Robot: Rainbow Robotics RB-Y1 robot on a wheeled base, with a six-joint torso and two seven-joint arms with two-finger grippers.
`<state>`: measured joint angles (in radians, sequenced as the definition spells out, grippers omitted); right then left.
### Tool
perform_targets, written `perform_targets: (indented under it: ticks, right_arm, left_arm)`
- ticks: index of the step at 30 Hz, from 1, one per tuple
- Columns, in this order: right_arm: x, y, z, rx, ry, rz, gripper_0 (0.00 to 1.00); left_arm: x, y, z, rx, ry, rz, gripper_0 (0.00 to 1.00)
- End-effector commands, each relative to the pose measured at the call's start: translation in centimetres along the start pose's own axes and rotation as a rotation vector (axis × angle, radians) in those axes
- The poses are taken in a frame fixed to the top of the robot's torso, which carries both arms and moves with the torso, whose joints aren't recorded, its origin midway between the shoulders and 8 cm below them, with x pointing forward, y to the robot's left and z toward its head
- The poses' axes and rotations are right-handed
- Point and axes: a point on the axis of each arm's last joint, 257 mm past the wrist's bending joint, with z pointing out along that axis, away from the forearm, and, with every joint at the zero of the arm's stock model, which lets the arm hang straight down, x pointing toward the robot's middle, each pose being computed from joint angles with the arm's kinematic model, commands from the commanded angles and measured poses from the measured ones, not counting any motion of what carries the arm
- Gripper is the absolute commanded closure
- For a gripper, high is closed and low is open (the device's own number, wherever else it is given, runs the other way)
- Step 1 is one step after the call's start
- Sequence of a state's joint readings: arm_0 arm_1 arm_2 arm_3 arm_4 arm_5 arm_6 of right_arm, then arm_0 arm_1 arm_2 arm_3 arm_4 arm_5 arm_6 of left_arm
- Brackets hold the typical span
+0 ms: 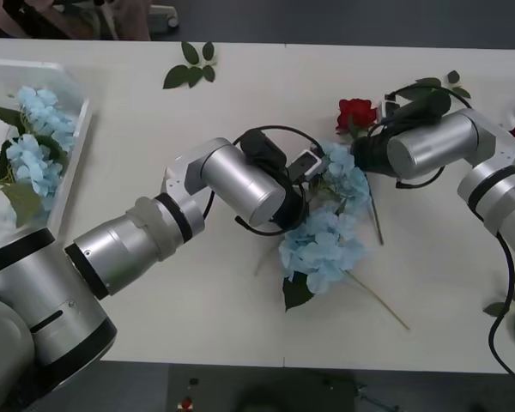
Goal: Put the red flowers into the right box and the blue flowers into the left box
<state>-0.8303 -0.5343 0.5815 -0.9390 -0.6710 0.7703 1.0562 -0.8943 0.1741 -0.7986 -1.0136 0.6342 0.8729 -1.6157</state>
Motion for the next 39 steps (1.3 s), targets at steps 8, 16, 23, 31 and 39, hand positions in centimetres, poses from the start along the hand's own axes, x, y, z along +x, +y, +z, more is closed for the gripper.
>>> perform_targets:
  ticks: [8, 16, 23, 31, 39]
  right_arm:
    - [-1.2, 1.8, 0.5, -0.033, -0.030, 0.085, 1.00]
    - [-2.1, 1.2, 0.1, -0.035, -0.038, 0.105, 1.00]
    - [-6.0, 0.9, -2.5, -0.070, -0.044, 0.197, 1.00]
    - [-10.8, -3.9, -11.3, -0.025, -0.021, 0.128, 1.00]
    - [-11.9, -14.3, -21.4, 0.182, 0.065, -0.038, 1.00]
  left_arm:
    - [-2.5, 0.5, -1.4, -0.006, -0.054, -0.031, 1.00]
    - [-4.7, 2.8, -4.8, -0.008, -0.134, -0.048, 1.00]
    - [-6.8, 5.9, -12.6, 0.040, -0.211, -0.098, 1.00]
    - [1.2, 16.8, -27.6, -0.125, 0.010, -0.084, 1.00]
    - [16.2, 29.9, -39.8, -0.419, 0.398, -0.045, 1.00]
